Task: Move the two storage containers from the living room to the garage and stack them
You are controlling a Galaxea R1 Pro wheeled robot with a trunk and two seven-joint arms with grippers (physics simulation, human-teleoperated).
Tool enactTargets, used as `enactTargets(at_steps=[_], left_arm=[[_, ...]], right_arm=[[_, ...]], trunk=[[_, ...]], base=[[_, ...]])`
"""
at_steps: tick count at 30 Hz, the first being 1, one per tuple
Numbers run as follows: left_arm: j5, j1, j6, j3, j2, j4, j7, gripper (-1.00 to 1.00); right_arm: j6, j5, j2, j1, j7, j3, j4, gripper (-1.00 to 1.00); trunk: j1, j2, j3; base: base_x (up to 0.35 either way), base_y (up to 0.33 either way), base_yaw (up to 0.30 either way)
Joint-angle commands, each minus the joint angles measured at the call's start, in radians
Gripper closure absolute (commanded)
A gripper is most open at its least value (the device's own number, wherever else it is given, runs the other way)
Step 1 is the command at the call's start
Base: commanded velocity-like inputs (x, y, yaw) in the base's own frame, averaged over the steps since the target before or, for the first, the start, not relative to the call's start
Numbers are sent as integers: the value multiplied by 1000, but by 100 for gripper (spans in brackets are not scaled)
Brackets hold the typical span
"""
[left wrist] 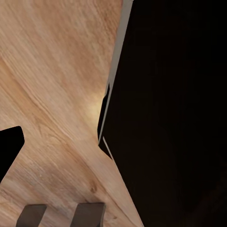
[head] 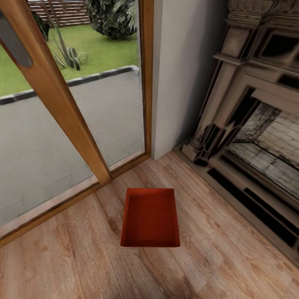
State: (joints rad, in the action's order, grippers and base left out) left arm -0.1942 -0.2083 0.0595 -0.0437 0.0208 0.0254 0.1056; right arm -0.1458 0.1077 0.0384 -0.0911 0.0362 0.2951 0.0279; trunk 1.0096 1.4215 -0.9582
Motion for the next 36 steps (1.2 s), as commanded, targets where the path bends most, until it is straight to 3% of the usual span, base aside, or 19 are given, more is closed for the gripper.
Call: enactTargets(at_steps=[1,18,36], left_arm=[[-4,0,3,-4,-1,-1,1,-100],[-4,0,3,-3,0,-1,5,-100],[-3,0,3,-2,-1,-2,6,-100]], right_arm=[[-6,10,-2,-1,1,9,3,-100],[-3,12,-8,-1,6,9,4,-100],[-3,16,-10,-1,14,8,4,-100]], trunk=[[4,8,-4],[69,127,-57],[69,127,-57]], base=[[0,0,0],[0,0,0],[0,0,-67]])
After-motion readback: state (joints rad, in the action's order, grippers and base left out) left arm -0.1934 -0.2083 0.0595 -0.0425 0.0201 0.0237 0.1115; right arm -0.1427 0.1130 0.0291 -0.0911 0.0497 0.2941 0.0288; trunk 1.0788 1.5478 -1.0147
